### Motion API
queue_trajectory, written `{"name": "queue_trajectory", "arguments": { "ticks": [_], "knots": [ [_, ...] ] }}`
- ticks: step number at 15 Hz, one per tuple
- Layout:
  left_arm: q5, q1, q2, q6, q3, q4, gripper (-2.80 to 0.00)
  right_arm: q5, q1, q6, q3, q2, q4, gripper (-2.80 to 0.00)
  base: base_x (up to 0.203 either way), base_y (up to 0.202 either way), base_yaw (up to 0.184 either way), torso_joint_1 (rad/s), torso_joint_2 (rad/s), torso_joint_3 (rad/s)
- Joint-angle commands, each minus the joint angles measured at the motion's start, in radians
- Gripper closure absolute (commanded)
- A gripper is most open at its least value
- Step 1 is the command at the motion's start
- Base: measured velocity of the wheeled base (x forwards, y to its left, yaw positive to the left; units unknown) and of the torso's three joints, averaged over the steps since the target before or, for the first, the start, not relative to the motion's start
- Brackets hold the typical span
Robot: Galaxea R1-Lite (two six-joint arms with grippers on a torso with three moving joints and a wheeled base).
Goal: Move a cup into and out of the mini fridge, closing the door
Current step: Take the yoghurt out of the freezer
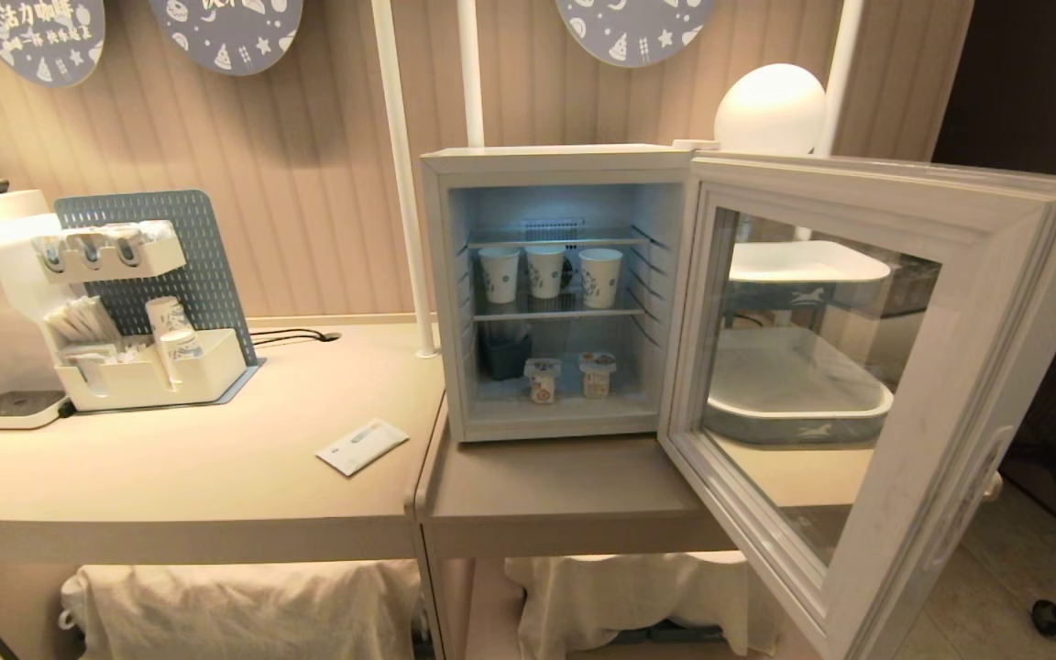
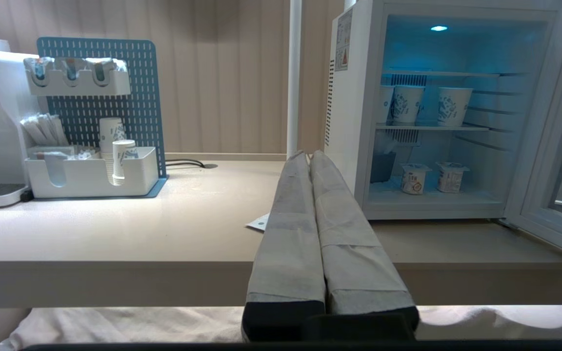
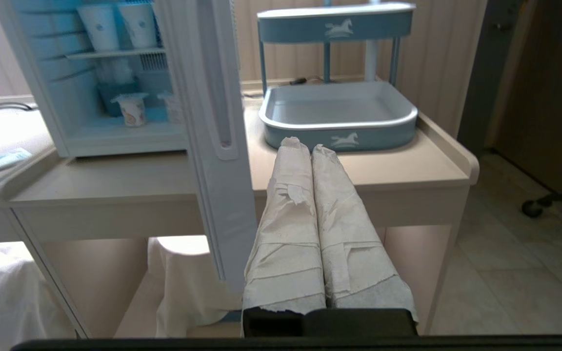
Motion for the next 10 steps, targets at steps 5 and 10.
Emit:
{"name": "queue_trajectory", "arguments": {
  "ticks": [5, 10],
  "knots": [
    [0.000, 0.000, 0.002, -0.010, 0.040, -0.003, 0.00, 0.000, 0.000, 0.000, 0.036, 0.002, 0.000, 0.00, -0.001, 0.087, -0.002, 0.000, 0.01, 0.004],
    [0.004, 0.000, 0.002, -0.022, 0.040, -0.003, 0.00, 0.000, 0.000, 0.000, 0.036, 0.002, -0.001, 0.00, 0.000, 0.196, 0.000, -0.001, 0.01, 0.006]
  ]
}}
